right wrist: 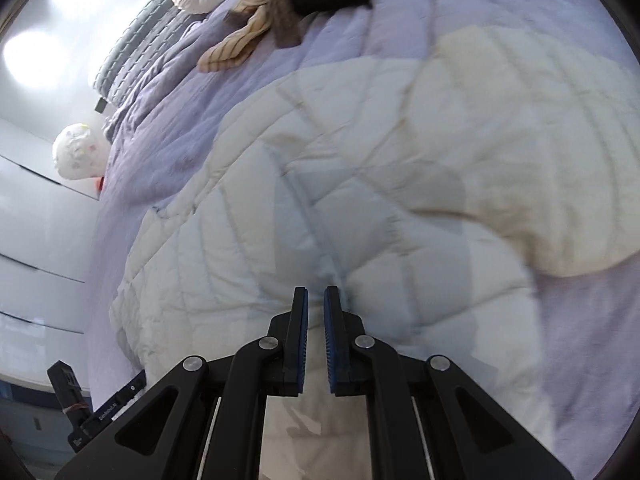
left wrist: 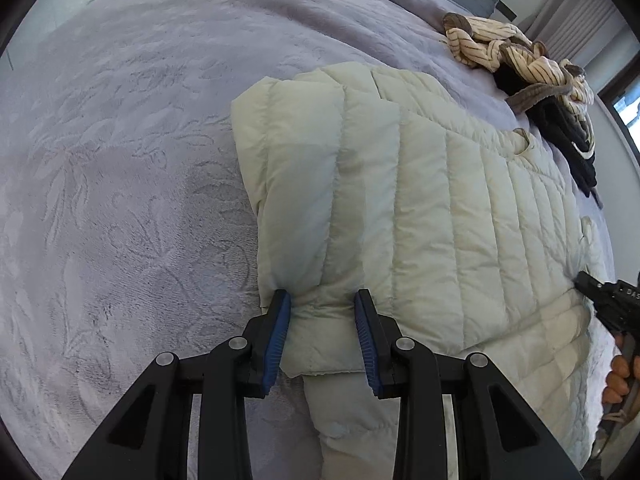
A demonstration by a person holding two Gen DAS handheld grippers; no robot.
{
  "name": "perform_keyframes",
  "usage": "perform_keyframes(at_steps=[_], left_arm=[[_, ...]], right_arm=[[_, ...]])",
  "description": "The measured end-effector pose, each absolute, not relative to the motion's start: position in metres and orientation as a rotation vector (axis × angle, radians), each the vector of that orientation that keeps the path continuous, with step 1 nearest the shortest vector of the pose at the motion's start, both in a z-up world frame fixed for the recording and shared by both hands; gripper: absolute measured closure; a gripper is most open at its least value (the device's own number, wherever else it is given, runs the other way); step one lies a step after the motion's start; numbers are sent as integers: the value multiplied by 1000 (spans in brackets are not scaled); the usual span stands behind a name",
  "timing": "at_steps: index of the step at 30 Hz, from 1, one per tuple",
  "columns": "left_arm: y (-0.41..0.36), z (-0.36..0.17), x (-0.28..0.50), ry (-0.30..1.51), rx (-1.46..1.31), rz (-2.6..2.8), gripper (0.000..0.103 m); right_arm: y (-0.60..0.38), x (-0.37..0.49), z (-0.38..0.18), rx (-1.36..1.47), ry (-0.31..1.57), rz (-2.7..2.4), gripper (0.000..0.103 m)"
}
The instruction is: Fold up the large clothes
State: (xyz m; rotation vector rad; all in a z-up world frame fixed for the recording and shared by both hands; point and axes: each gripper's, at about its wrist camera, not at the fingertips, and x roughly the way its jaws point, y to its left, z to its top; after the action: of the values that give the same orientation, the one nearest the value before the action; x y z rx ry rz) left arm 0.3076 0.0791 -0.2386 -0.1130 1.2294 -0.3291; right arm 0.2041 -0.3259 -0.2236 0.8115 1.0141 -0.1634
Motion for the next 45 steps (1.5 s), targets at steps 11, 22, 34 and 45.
perform_keyframes(at_steps=[11, 22, 34, 45], left_arm=[[57, -187, 287, 1183, -16, -293, 68], [-19, -147, 236, 1181, 92, -331, 6], [-113, -169, 198, 1272, 178, -417, 6], [-172, -177, 192, 1273, 262, -445, 6]], right_arm=[[-348, 161, -199, 896, 1014, -145, 93], [-379, 92, -194, 987, 1036, -198, 63], [-458, 17, -213, 1166, 920, -347, 17], [-535, -3, -231, 1295, 736, -427, 15]])
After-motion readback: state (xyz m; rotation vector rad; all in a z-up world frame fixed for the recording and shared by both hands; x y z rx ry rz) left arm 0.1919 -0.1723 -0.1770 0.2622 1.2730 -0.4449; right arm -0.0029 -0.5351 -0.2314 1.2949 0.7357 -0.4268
